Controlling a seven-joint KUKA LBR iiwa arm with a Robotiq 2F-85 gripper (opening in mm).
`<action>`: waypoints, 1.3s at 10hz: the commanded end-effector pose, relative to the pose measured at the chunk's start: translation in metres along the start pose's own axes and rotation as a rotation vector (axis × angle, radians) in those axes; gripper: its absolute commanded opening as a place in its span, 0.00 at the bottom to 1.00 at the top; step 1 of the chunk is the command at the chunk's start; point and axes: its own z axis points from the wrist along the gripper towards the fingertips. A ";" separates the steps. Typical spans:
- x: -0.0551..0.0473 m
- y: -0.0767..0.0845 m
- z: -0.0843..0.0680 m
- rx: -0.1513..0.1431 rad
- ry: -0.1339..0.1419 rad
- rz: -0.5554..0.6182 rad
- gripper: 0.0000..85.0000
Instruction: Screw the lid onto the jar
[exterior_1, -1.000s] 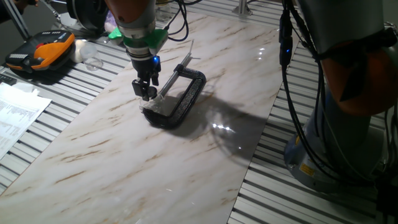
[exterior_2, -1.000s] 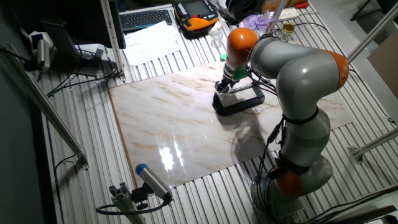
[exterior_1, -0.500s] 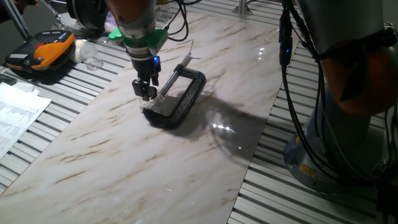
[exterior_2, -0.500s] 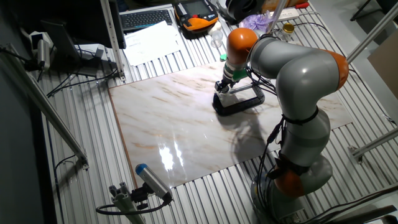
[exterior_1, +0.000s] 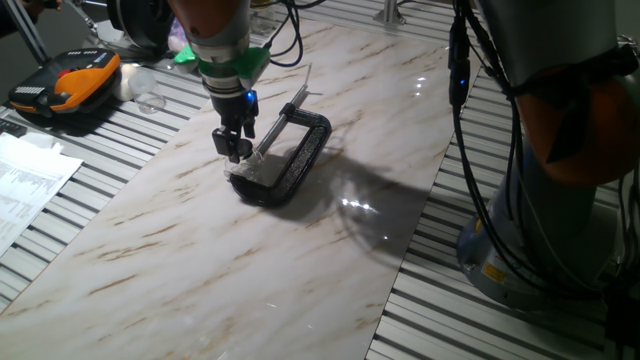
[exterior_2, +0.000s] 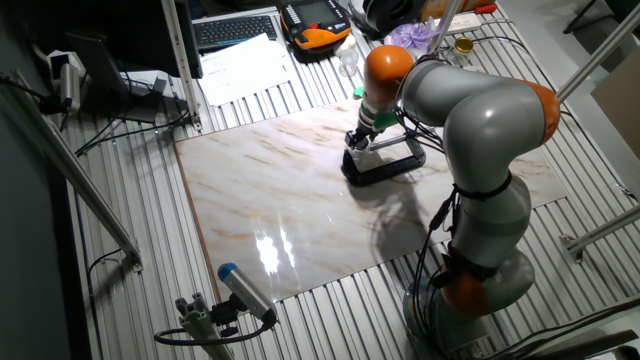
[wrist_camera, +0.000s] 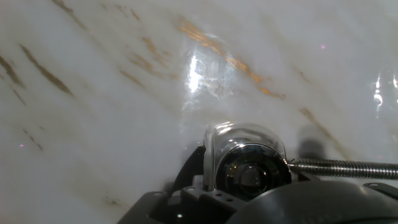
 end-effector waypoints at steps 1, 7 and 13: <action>0.000 0.000 0.000 0.000 0.000 0.000 0.80; 0.000 -0.001 0.000 0.003 0.004 -0.006 0.60; 0.000 -0.001 0.000 0.011 0.000 -0.003 0.60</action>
